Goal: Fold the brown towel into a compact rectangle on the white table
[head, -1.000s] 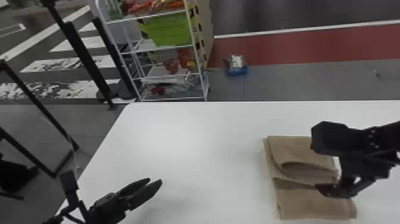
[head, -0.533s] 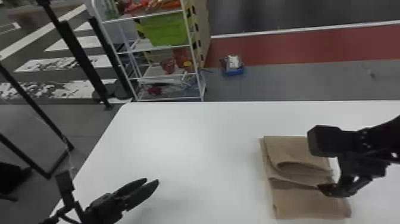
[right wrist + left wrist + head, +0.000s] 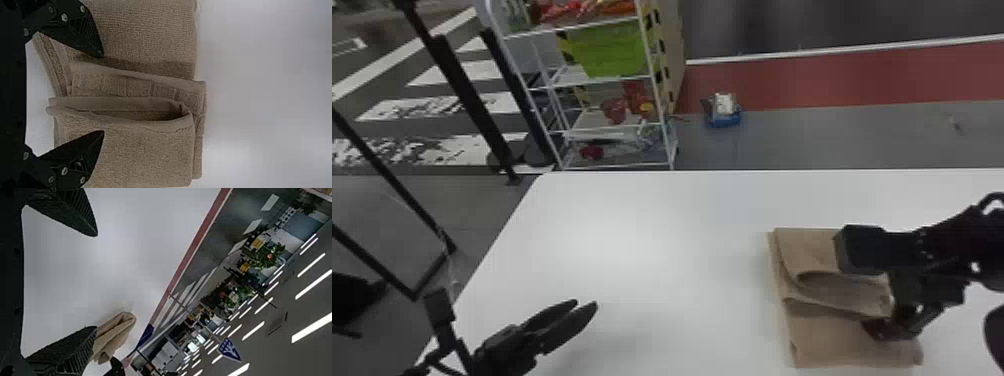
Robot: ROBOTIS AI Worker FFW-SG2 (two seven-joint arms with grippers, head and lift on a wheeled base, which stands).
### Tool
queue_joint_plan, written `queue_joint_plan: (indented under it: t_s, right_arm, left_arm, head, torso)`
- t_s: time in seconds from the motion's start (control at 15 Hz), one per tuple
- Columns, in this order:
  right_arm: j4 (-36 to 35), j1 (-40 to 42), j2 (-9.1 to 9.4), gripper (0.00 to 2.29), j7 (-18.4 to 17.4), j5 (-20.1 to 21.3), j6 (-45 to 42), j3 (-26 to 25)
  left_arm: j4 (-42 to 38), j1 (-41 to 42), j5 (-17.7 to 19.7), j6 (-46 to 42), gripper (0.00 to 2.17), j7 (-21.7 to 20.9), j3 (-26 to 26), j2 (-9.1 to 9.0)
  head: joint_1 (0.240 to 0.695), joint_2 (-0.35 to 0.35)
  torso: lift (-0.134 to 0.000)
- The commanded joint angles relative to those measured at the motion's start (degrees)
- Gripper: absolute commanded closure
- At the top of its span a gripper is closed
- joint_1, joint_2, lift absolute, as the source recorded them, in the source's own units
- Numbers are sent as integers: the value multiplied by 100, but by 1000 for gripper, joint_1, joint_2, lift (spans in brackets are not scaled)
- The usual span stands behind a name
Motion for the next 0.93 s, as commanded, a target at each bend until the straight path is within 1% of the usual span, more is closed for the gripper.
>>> queue_joint_plan:
  t_s: [0.0, 0.07, 0.13, 0.27, 0.4, 0.87]
  right_arm:
    - [298, -138, 135, 319, 19, 54, -17, 3]
    - [333, -199, 196, 410, 19, 10, 18, -23]
    - [324, -252, 223, 468, 19, -183, 106, -94]
    - [272, -305, 231, 475, 19, -385, 299, -138]
    - [272, -349, 231, 647, 19, -350, 299, -102]
    - [482, -340, 337, 647, 19, 89, 264, 135]
  left_arm:
    - [1, 1, 0, 0, 33, -9, 0, -4]
    - [10, 1, 0, 0, 33, -9, 0, -4]
    - [10, 1, 0, 0, 33, -9, 0, -4]
    - [18, 1, 0, 0, 33, -9, 9, 5]
    - [18, 1, 0, 0, 33, -9, 9, 5]
    - [45, 1, 0, -35, 33, -9, 0, 5]
  head:
    - [695, 260]
    - [695, 256]
    - [695, 253]
    - [695, 255]
    - [695, 259]
    - [695, 268]
  torso:
    - [-124]
    - [-124]
    - [-124]
    - [-124]
    - [-124]
    - [-124]
